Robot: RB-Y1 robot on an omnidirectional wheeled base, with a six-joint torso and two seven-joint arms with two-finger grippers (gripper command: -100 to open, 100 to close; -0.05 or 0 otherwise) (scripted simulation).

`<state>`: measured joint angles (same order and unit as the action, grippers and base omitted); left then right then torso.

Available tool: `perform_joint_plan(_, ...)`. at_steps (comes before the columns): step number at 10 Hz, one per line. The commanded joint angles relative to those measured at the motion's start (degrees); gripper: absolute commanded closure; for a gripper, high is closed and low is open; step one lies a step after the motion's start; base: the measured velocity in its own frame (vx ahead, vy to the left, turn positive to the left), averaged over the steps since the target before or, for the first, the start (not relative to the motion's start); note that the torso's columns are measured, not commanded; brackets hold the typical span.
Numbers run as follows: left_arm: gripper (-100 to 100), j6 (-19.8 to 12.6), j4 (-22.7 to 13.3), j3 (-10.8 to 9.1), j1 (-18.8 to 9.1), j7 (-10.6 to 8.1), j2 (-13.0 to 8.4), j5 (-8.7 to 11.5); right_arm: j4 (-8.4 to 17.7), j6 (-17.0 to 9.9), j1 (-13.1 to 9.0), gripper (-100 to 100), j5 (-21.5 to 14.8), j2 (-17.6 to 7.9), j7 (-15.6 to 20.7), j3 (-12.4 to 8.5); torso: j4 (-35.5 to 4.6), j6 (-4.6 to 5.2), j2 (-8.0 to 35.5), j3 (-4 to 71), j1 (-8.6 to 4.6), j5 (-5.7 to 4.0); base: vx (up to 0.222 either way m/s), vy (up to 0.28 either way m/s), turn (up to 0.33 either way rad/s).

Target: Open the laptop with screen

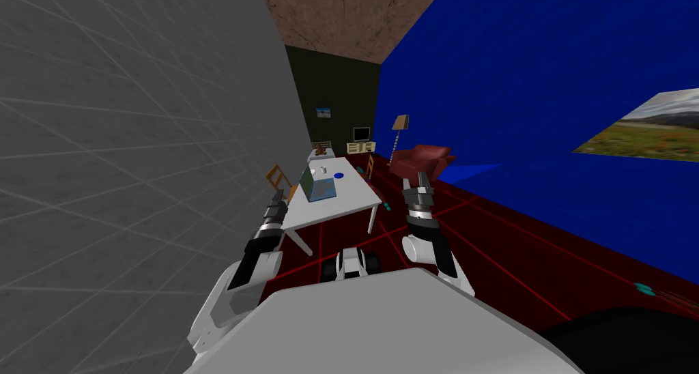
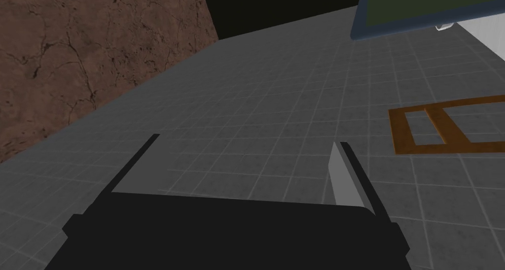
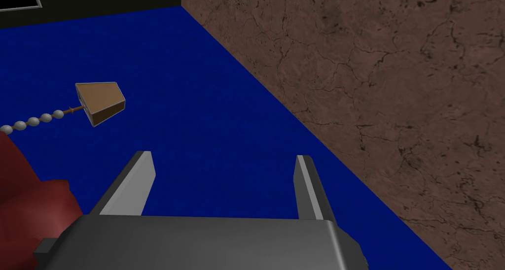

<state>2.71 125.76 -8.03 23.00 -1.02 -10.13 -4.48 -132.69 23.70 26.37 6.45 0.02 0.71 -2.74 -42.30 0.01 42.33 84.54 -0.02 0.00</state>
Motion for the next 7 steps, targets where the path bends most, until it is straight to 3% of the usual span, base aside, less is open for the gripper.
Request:
perform_joint_plan(1, -100, -4.36, -0.7, -1.7, -1.38, -0.22, -0.73, -0.43, 0.0, 0.0, 0.0, 0, 0.0, 0.0, 0.0, 0.0, 0.01, 0.0, -0.05, 0.03, 0.01, 0.0, 0.039, 0.012, -0.203)
perform_joint_plan(7, -100, -12.69, -2.12, -4.31, -3.7, -0.44, -2.29, -1.26, 0.0, 0.0, 0.01, 0, 0.0, 0.0, 0.0, 0.0, 0.01, -0.03, -0.03, 0.02, 0.0, 0.0, 0.025, 0.018, -0.111)
